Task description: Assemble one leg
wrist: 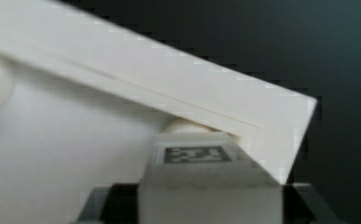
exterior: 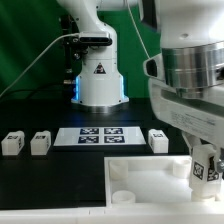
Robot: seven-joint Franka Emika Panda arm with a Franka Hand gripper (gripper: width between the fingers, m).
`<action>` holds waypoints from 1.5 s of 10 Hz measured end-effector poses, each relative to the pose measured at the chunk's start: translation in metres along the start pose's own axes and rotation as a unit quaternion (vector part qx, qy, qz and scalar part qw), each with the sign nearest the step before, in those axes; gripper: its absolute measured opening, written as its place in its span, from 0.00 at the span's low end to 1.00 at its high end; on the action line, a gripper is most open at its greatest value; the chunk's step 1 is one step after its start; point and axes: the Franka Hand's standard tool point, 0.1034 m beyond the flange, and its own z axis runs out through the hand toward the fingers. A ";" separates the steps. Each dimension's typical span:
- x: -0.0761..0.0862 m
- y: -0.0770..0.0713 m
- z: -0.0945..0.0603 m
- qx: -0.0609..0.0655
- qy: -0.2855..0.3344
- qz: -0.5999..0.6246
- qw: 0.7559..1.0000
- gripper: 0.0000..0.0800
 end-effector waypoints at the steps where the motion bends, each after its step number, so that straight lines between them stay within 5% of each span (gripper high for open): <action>1: 0.000 -0.001 0.000 0.025 -0.007 0.087 0.996 0.37; 3: 0.000 0.002 0.001 0.088 -0.025 0.256 0.962 0.37; 5: -0.002 0.003 0.001 0.087 -0.025 0.246 0.965 0.37; 8: -0.003 0.004 0.003 0.087 -0.021 0.201 0.976 0.77; 10: -0.008 0.011 0.006 0.041 -0.022 0.102 0.994 0.80; 11: -0.006 0.009 0.004 0.031 -0.014 0.031 0.999 0.81; 15: -0.005 0.011 0.005 0.027 0.000 -0.178 0.984 0.81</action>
Offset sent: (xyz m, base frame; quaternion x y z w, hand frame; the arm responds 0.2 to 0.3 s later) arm 0.0000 0.0000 0.0000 0.0000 0.0000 0.0899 0.9960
